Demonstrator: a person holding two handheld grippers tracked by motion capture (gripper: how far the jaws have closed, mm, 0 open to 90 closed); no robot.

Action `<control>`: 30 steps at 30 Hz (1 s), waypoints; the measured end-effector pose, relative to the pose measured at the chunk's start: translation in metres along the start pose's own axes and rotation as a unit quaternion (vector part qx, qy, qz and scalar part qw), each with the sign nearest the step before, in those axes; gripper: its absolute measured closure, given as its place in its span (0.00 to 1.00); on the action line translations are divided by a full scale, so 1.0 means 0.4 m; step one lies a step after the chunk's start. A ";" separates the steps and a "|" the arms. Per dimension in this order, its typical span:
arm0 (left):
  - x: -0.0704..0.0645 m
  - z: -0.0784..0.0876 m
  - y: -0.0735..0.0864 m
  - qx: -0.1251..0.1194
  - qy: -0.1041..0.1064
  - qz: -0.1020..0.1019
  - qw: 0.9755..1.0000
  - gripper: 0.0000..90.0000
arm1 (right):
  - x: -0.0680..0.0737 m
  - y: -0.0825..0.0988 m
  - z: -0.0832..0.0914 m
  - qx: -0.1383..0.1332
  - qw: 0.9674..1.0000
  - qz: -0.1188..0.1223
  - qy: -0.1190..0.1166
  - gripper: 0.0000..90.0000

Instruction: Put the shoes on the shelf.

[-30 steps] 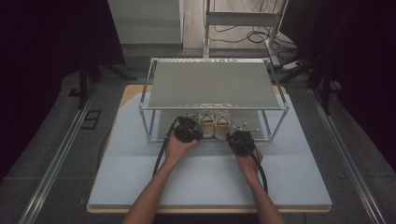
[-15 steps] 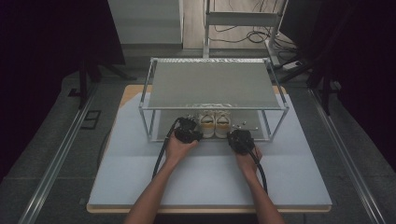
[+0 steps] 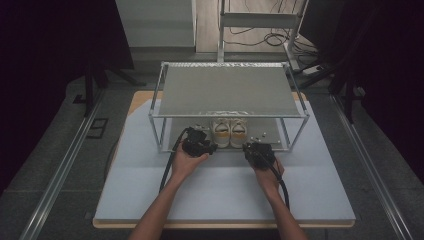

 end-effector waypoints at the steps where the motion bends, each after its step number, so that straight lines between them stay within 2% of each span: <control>1: -0.004 0.009 0.002 -0.003 0.001 -0.004 1.000 0.65 | 0.004 -0.001 0.010 -0.005 1.000 0.002 -0.006 0.82; 6: -0.017 0.042 0.017 -0.013 0.001 -0.006 1.000 0.59 | 0.011 -0.002 0.045 -0.017 1.000 0.005 -0.022 0.80; 7: -0.022 0.056 0.025 -0.020 0.002 -0.007 1.000 0.58 | 0.012 -0.001 0.062 -0.022 0.999 0.004 -0.032 0.79; 10: -0.025 0.068 0.037 -0.019 0.003 -0.010 1.000 0.56 | 0.012 0.004 0.084 -0.025 0.999 -0.002 -0.048 0.79; 15: -0.034 0.099 0.059 -0.040 0.007 -0.009 0.999 0.55 | 0.005 0.020 0.107 -0.026 0.998 -0.002 -0.060 0.78; 18: -0.042 0.118 0.087 -0.042 0.007 -0.015 0.999 0.55 | -0.013 0.044 0.129 -0.028 0.997 -0.006 -0.070 0.76; 22: -0.042 0.136 0.111 -0.045 0.005 -0.015 0.999 0.57 | -0.032 0.060 0.143 -0.029 0.997 -0.005 -0.072 0.74; 29: -0.034 0.177 0.203 -0.033 -0.004 -0.017 0.999 0.57 | -0.081 0.102 0.187 -0.029 0.996 0.004 -0.082 0.68; 30: -0.034 0.177 0.203 -0.033 -0.004 -0.017 0.999 0.56 | -0.087 0.108 0.192 -0.030 0.996 0.006 -0.082 0.67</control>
Point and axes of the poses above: each handheld gripper's, and its own axes: z roughly backward along the jaws, y roughly out of its underside, x roughly to its left, the point moved 10 cm from there along -z, roughly forward along the jaws, and after that the axes turned 11 degrees about y, right-handed, at the moved point
